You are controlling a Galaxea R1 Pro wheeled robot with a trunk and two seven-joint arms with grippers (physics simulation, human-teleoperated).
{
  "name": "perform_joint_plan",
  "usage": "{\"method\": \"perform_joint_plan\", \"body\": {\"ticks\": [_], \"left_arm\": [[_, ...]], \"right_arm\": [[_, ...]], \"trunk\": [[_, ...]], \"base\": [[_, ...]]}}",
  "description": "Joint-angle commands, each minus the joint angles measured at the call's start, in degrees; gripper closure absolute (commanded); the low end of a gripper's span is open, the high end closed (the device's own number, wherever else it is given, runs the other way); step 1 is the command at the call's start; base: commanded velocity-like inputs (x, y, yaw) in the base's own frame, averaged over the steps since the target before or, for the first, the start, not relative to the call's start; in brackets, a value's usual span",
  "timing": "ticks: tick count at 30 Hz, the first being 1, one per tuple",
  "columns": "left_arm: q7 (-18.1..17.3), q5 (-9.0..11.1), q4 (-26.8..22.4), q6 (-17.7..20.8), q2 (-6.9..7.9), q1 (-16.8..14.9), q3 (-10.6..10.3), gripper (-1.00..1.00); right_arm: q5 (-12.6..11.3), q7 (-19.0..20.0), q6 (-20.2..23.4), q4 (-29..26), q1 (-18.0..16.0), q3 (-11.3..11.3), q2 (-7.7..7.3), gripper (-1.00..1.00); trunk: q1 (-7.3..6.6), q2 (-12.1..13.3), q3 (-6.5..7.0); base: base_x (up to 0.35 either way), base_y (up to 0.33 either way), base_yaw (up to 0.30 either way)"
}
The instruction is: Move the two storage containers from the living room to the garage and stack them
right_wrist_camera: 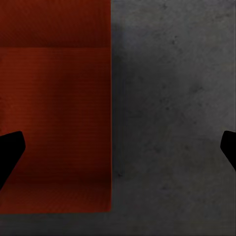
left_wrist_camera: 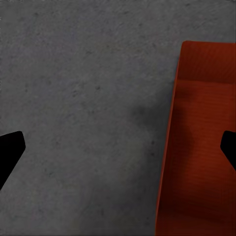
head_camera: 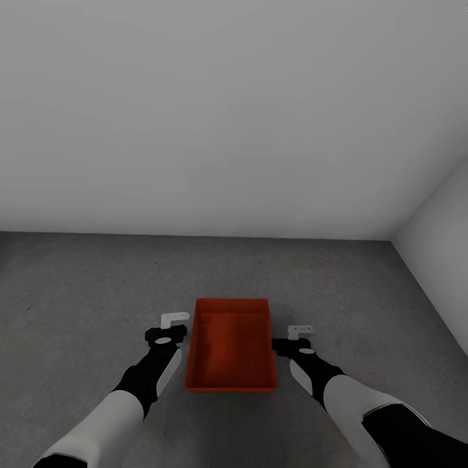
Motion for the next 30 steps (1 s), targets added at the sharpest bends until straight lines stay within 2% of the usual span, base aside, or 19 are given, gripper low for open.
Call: {"method": "perform_joint_plan", "body": {"ticks": [1,30], "left_arm": [[0.5,0.6,-0.1,0.2,0.06,0.0,-0.4,-1.0],[0.5,0.6,-0.1,0.1,0.07,0.0,-0.4,-1.0]], "right_arm": [[-0.6,-0.2,-0.2,0.0,0.0,0.5,0.01,-1.0],[-0.6,-0.2,-0.4,0.1,0.0,0.5,0.04,-1.0]], "trunk": [[-0.23,0.4,0.15],[-6.6,12.0,5.35]], "base": [[0.0,0.0,0.0],[0.0,0.0,0.0]]}}
